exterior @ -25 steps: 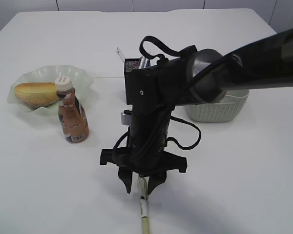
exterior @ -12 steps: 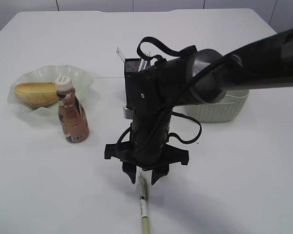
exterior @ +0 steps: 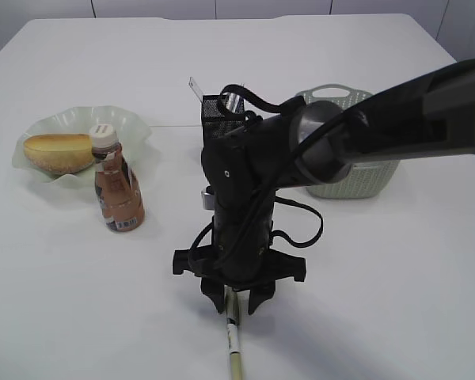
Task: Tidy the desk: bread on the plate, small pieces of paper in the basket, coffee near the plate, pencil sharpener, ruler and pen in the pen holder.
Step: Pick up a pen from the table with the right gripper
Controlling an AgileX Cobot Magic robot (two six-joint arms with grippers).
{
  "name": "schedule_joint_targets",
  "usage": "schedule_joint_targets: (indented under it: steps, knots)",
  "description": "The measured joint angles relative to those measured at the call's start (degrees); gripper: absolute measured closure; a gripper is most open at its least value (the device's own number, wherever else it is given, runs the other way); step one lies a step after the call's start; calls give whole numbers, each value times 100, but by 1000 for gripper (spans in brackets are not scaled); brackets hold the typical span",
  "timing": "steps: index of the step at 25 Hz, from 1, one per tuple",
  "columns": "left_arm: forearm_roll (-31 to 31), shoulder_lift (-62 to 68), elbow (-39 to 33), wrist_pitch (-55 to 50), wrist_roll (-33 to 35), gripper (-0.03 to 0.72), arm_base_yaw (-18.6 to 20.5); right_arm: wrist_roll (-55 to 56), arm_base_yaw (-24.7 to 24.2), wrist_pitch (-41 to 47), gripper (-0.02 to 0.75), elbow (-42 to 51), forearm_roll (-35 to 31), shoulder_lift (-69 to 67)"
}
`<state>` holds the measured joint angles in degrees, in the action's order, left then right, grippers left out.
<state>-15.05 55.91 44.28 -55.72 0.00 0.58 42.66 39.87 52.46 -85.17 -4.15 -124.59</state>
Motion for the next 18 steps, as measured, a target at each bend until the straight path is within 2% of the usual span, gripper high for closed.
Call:
schedule_joint_targets:
  steps: [5,12,18]
  knots:
    - [0,0,0,25,0,184,0,0,0,-13,430,0,-8,-21]
    - [0,0,0,128,0,184,0,-132,0,-2,601,0,-53,-43]
    - [0,0,0,128,0,185,0,-454,0,-2,645,0,-134,-43]
